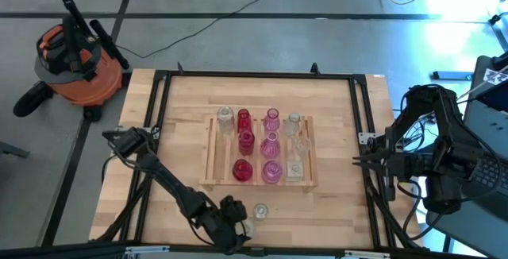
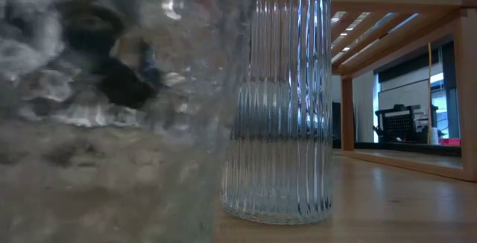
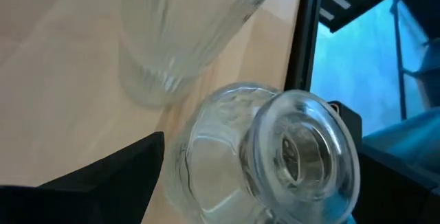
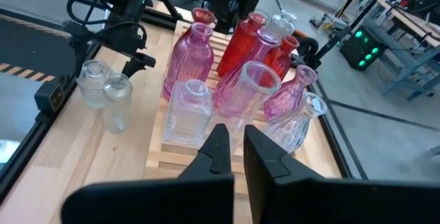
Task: Sort vases onto shelf
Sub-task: Put the transparent vase on the shelf aligned with the other transparent vase
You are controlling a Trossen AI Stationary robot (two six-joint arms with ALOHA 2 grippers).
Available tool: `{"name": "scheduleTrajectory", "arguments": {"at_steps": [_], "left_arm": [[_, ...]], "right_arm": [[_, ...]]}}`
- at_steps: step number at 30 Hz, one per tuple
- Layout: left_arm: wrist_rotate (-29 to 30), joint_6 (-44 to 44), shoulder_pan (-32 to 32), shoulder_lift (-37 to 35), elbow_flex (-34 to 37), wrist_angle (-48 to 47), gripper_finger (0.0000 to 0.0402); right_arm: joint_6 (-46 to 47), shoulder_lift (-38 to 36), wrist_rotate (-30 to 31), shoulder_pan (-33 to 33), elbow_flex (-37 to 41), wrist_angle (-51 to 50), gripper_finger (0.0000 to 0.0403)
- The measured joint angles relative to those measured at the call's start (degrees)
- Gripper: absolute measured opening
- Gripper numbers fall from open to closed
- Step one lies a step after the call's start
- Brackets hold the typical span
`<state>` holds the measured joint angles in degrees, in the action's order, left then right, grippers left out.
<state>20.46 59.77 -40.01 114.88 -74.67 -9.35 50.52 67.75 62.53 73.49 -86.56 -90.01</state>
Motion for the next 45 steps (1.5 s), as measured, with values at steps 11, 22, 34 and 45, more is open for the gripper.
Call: {"name": "scheduleTrajectory", "arguments": {"at_steps": [11,22,34,45], "left_arm": [[2.35,7.65,0.38,0.1,0.03,-1.91,0.0386],[2.42,8.91,0.35,0.04,0.04,-2.13,0.032],[5.6,16.22,-1.4,-1.01,-0.04,-2.87,0.0319],[9.66,22.84,-4.42,-5.79,0.03,-7.29,0.0287]], "right_arm": [[0.0,0.0,-0.16,0.0,0.0,-0.01,0.0001],[-0.04,0.0,0.89,0.0,0.0,-0.01,0.0001],[-1.45,0.0,1.5,-0.02,0.0,-0.01,0.0001],[-4.54,0.0,4.49,-0.02,0.0,0.0,0.0001]]}}
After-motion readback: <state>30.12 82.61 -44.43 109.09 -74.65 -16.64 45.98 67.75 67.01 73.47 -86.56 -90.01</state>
